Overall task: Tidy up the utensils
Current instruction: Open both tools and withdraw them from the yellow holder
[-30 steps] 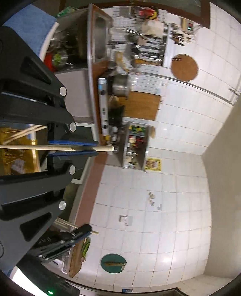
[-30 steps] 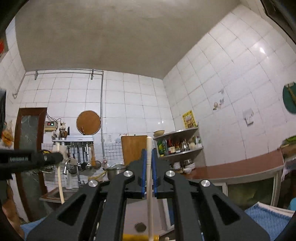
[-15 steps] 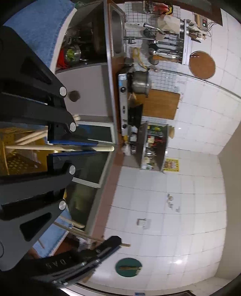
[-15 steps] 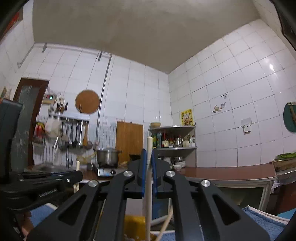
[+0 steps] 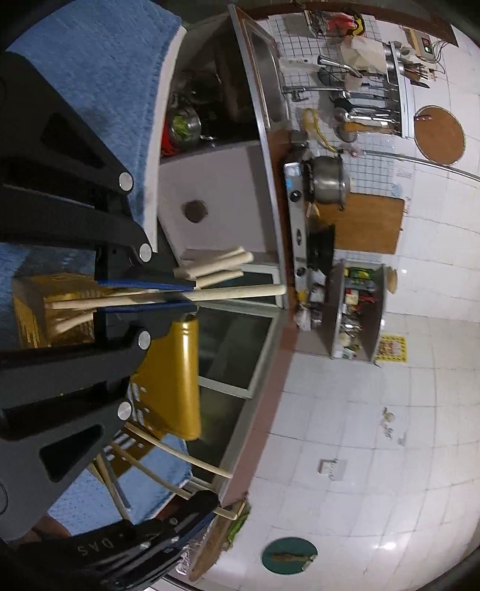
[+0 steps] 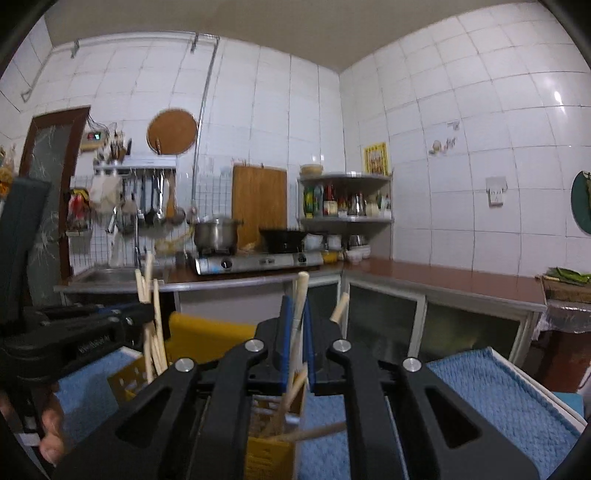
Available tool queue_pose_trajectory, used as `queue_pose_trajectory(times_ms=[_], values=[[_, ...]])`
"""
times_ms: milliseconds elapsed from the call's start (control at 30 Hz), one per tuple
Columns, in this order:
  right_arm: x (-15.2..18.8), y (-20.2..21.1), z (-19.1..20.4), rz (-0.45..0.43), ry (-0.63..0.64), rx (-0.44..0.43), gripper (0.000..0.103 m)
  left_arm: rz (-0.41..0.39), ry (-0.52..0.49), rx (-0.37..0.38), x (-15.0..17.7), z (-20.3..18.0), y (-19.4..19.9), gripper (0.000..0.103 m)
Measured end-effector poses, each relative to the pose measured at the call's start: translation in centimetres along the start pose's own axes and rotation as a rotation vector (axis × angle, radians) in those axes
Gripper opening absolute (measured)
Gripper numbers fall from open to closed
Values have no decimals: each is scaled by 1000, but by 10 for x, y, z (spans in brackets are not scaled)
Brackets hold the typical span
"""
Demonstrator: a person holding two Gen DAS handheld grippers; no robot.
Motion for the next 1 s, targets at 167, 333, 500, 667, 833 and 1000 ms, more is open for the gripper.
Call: queue_pose_trajectory(times_ms=[167,333,500,667,833,1000], values=[[-1,-4,-9,82,-23,21,10,62,-5,-3,5,-1,6,5],[-3,-7,-24,181,-26,11,18,84,-13,-15,7,-4,27,18],[-15,13,-34,232,-40,-22,52,80,-27,-39,7,-4,60,56],[-14,49,-27,268,3,-51,66,114,-15,-52,18,9,90,82],[19,68,-16,404,9,-47,70,184,53,-51,48,34,106,95],[59,73,-2,531,-2,-46,70,287,79,-51,84,45,101,96]])
Point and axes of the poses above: each gripper's, at about its wrist camera, not at the fingertips, and y roughly against the way its jaws point, z to its left, x to its underside, the point moved 1 cm from there along -y, roughly the way its jaws point, and after that the axes turned 6 degrees about -y, right-handed, at the moved point
